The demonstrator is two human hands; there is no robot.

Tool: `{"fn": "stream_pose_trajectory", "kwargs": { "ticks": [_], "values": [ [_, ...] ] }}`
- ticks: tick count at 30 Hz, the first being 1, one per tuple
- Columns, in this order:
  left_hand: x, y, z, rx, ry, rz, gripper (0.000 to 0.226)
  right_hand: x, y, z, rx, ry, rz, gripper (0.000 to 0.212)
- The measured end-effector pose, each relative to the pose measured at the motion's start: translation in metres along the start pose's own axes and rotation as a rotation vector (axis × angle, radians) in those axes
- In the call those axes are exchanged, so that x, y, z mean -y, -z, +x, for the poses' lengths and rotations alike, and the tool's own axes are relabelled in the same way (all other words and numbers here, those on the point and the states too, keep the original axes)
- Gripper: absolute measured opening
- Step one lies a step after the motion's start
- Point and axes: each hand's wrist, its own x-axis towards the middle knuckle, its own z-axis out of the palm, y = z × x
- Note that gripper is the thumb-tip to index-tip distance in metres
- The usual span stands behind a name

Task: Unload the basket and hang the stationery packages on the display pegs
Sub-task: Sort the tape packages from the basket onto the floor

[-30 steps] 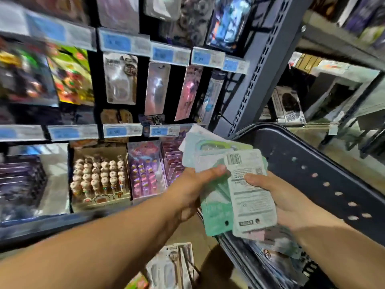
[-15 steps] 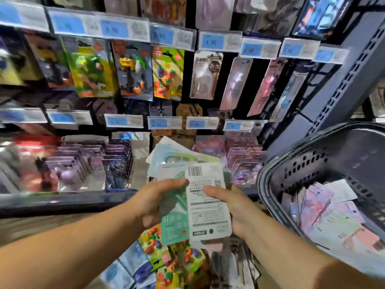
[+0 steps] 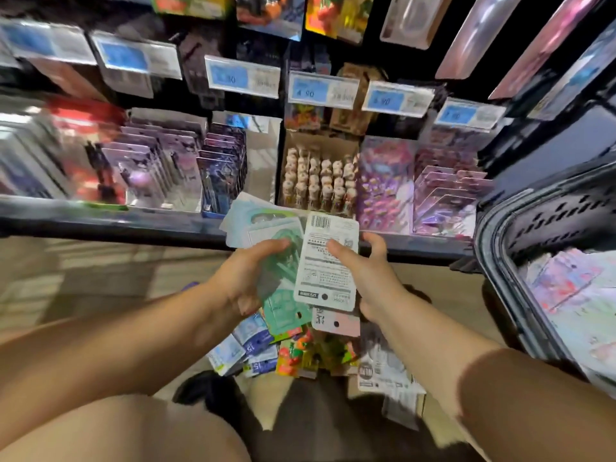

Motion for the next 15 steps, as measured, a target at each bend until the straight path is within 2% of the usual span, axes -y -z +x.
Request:
{"fn": "stream_pose_trajectory", "kwargs": {
  "ticks": [3, 5, 7, 10, 15],
  "values": [
    [0.003, 0.002, 0.000, -0.009, -0.009, -0.005, 0.016, -0.001, 0.006, 0.002, 0.010, 0.017, -0.006, 0.029],
    [0.005, 0.001, 0.000, -0.014, 0.002, 0.008, 0.020, -0.001, 0.013, 0.002, 0.020, 0.009, 0.022, 0.018],
    [0.006, 0.000, 0.000, 0.005, 0.007, 0.018, 0.026, 0.000, 0.022, 0.001, 0.037, 0.008, 0.054, 0.017],
    [0.005, -0.002, -0.003, 0.029, 0.010, 0.031, 0.017, 0.003, 0.034, -0.004, 0.059, 0.023, 0.083, 0.014],
    [0.003, -0.004, -0.005, 0.068, -0.017, 0.006, 0.015, 0.005, 0.051, -0.011, 0.074, 0.012, 0.223, 0.016]
  ]
}}
